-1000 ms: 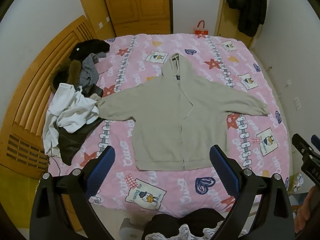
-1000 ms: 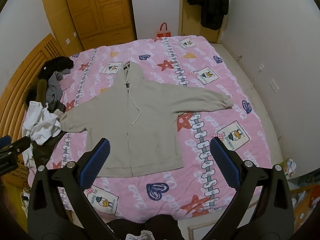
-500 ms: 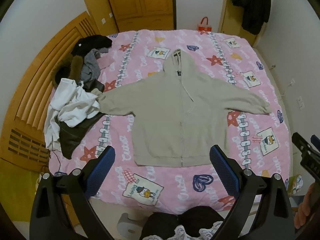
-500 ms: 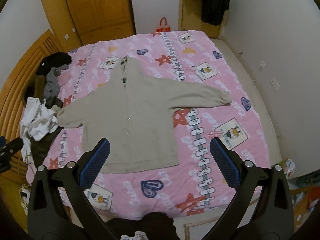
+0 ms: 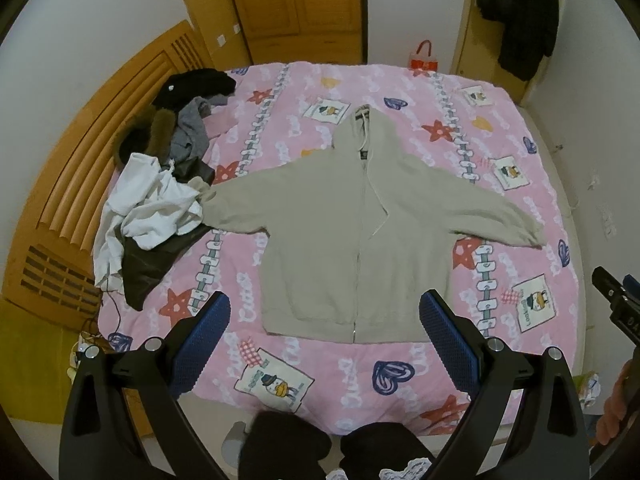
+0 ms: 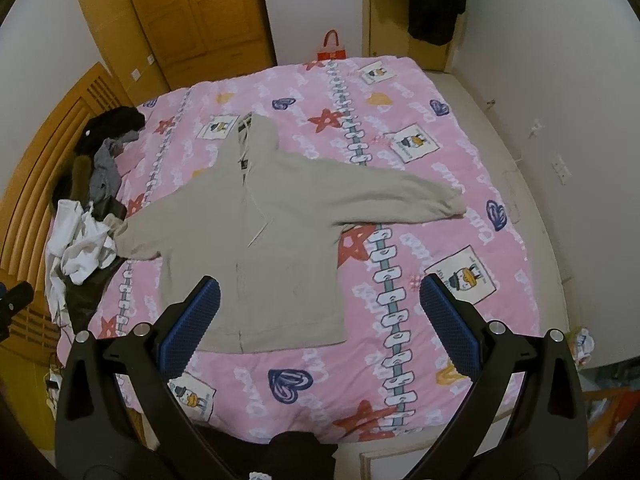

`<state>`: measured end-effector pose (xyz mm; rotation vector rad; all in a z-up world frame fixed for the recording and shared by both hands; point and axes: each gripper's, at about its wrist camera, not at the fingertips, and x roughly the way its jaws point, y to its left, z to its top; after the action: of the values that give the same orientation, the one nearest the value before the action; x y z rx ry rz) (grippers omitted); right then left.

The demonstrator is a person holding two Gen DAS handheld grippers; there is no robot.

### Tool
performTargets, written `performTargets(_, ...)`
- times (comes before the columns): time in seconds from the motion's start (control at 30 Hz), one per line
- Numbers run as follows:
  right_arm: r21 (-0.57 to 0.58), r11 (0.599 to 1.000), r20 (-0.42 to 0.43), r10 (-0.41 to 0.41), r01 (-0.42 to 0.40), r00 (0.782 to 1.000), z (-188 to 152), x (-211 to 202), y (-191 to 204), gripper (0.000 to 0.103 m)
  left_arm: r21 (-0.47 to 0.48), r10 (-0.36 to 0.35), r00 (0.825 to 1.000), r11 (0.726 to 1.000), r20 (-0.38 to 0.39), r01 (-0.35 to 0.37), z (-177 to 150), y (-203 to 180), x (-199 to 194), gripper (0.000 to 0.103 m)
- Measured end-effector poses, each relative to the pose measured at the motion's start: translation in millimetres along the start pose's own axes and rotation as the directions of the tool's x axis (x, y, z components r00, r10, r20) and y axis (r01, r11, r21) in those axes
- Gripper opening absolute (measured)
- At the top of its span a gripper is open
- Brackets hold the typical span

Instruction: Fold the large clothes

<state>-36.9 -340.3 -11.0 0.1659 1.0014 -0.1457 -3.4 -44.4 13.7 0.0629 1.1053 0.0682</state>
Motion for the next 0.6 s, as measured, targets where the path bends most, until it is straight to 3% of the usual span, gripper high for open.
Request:
performTargets(0.2,0.020,1.000,0.051,-0.021,0.020,0.998,13,-6,10,0.097,-0.038,-0.018,1.000,0.999,-0.007,0.018,19,23,17,0.093)
performTargets(0.33,0.079,0.996,0.075,-0.042,0.036,0.996,18,-6,24,0.097,-0.092,-0.007,1.000,0.996,-0.027,0.005,43,69,61,0.095)
performTargets(0.47,0.160,0.984,0.084,-0.087,0.073,0.993,27,8,47,0.097,-0.121,0.018,0.996,0.992,-0.086,-0.029,72,119,142,0.095)
performTargets(0.6,0.245,0.968,0.095,-0.080,0.055,0.992,56,44,89,0.097,-0.186,-0.024,0.980,0.982,-0.197,-0.013,103,185,255,0.095)
